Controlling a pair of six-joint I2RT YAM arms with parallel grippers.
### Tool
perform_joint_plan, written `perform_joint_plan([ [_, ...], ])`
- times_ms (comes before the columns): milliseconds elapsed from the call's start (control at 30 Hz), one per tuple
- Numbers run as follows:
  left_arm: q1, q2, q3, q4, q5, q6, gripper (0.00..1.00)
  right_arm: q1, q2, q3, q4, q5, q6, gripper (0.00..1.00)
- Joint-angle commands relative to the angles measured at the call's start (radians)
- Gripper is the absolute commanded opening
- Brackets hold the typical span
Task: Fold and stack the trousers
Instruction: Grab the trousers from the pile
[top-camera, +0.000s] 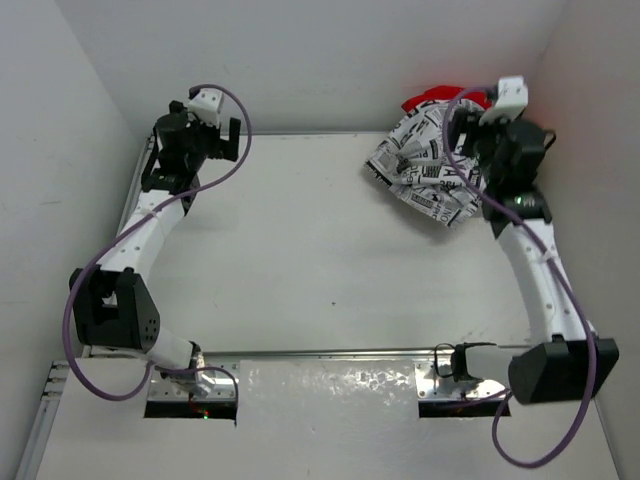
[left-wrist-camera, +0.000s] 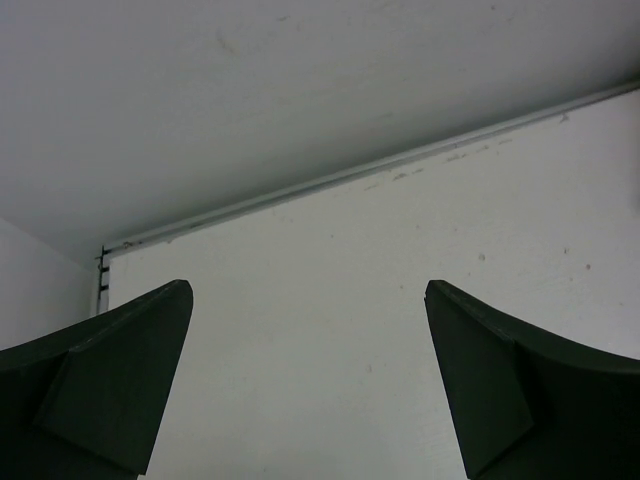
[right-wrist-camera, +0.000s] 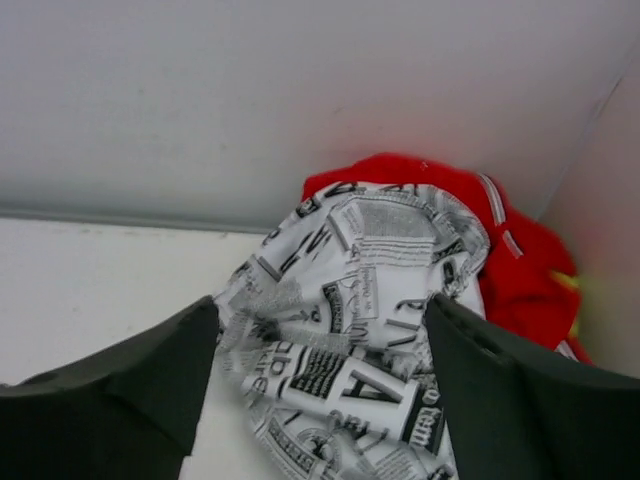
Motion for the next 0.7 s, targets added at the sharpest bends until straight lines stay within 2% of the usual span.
perform_joint_plan([
  [0,-0.005,-0.023,0.063,-0.312,0.018,0.081,1.0,-0.01,0.259,0.35,-0.429,0.085,0.035,0.85],
  [67,-0.005,-0.035,0.069,-0.35,0.024,0.075,1.0,-0.024,0.382,0.509,-0.596,0.141,0.064,0.99],
  [100,-0.004,-0.038,0.067,-0.364,0.034,0.076,1.0,-0.026,0.498,0.662,-0.655,0.16,0.086,0.99],
  [167,-0.005,-0.057,0.06,-0.41,0.075,0.094,1.0,-0.093,0.599,0.837,-0.8,0.18,0.177,0.99],
  [200,-0.005,-0.063,0.052,-0.426,0.102,0.099,1.0,-0.108,0.672,0.869,-0.837,0.177,0.205,0.99],
  [267,-0.007,-0.075,0.049,-0.476,0.127,0.113,1.0,-0.147,0.714,0.89,-0.89,0.125,0.253,0.99],
  [433,-0.005,-0.074,0.029,-0.519,0.144,0.079,1.0,-0.152,0.751,0.788,-0.869,0.123,0.248,0.98],
  [533,-0.005,-0.066,0.018,-0.51,0.152,0.062,1.0,-0.152,0.789,0.766,-0.841,0.01,0.227,0.99],
  [567,-0.005,-0.064,0.02,-0.509,0.155,0.062,1.0,-0.152,0.797,0.766,-0.832,-0.081,0.224,0.98],
  [667,-0.005,-0.061,0.03,-0.507,0.158,0.061,1.0,-0.152,0.823,0.757,-0.816,-0.166,0.225,0.91],
])
